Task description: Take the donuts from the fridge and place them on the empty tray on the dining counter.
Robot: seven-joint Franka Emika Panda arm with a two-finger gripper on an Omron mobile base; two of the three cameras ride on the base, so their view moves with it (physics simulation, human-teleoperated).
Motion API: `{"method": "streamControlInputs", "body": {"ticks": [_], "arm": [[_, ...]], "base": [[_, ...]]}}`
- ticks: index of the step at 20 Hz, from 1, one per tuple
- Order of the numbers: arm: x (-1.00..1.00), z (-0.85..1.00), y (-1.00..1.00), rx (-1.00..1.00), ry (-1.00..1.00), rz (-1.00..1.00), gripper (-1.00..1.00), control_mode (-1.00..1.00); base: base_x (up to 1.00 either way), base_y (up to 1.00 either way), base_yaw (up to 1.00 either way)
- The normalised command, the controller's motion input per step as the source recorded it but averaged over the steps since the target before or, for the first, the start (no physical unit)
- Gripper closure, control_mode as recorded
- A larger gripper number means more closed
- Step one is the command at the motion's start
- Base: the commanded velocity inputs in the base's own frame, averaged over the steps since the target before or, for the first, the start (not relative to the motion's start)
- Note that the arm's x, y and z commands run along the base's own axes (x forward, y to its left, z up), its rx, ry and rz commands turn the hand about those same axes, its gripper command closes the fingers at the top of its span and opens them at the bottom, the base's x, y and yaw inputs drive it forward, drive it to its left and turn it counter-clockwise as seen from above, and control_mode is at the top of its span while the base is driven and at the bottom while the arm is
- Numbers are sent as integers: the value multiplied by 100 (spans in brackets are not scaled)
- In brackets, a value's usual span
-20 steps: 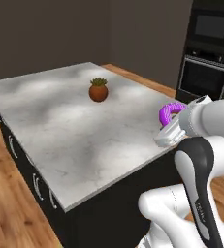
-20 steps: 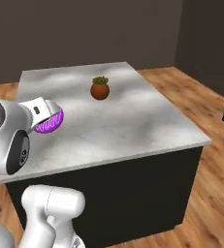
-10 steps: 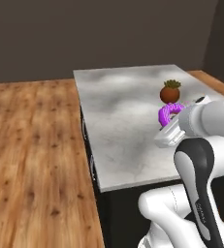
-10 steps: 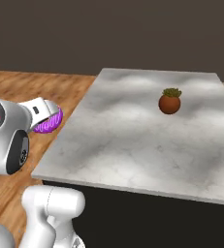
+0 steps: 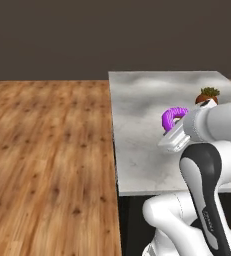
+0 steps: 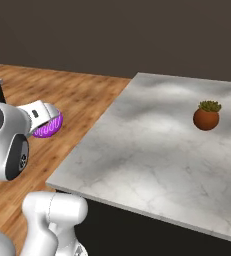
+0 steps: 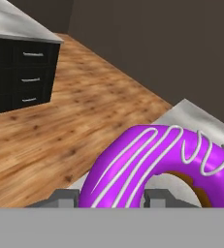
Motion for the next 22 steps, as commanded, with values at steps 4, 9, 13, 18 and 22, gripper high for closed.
{"method": "streamControlInputs", "body": {"ticks": [4,9,13,18,22], "arm": [[0,0,0,0,0,0,100,100],[0,0,0,0,0,0,100,100],[0,0,0,0,0,0,100,100],[0,0,0,0,0,0,100,100],[0,0,0,0,0,0,100,100]], "base": [[72,100,11],[82,100,7],[-3,100,0],[-93,100,0],[-61,100,0]]}}
